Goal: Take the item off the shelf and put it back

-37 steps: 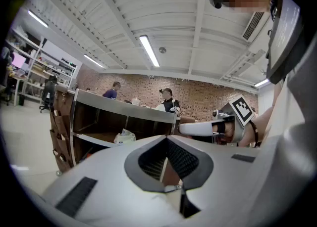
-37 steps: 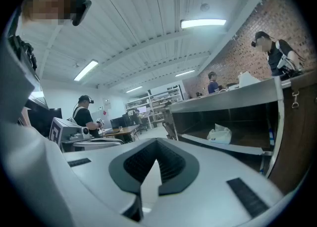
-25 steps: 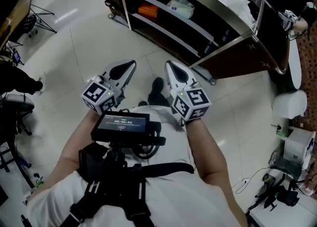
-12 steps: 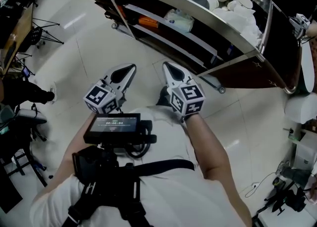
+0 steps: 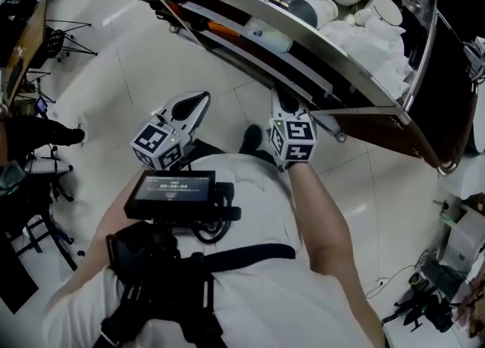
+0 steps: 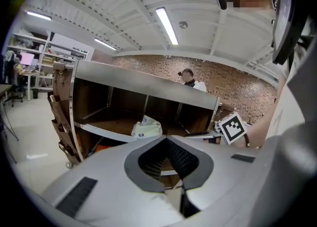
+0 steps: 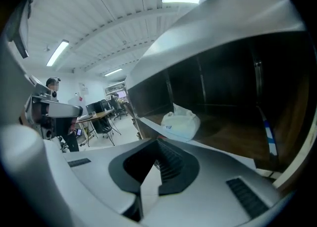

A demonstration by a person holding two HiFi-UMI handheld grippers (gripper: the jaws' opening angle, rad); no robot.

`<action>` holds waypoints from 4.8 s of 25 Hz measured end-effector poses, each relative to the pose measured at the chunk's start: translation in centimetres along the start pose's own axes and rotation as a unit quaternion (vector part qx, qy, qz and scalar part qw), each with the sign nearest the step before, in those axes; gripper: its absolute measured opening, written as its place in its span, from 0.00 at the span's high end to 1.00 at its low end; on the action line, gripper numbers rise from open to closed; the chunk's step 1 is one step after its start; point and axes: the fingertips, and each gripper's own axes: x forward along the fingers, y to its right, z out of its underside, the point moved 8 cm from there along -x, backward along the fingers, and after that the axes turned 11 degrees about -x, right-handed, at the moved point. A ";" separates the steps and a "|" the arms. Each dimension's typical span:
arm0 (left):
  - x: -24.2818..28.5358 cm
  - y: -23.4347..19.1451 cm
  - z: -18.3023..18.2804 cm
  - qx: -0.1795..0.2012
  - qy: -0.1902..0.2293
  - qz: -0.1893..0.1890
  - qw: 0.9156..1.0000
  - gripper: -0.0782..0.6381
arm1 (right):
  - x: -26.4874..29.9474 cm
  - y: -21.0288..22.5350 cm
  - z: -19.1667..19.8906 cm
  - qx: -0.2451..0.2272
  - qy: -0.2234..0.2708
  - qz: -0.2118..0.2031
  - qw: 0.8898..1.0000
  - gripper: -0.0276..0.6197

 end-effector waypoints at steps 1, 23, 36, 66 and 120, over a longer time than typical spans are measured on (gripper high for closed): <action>0.4 0.1 -0.1 -0.002 -0.005 0.000 1.000 0.88 | 0.3 0.6 0.1 0.001 -0.003 0.002 1.000 0.95; 0.0 -5.1 1.6 -0.032 -0.033 -0.013 0.999 0.88 | 12.8 9.5 1.0 -0.008 -0.057 0.133 0.989 0.77; -1.3 -5.9 1.2 -0.036 -0.031 -0.019 0.999 0.88 | 12.2 8.8 -0.4 -0.017 -0.045 0.124 0.991 0.94; -3.6 -3.6 -4.0 0.015 0.003 0.066 0.998 0.88 | 1.8 -1.5 -6.7 0.050 0.037 0.045 0.997 0.94; -5.1 0.4 -9.9 0.096 0.049 0.171 0.979 0.88 | -3.1 -8.0 -18.1 0.023 0.180 0.043 0.983 0.94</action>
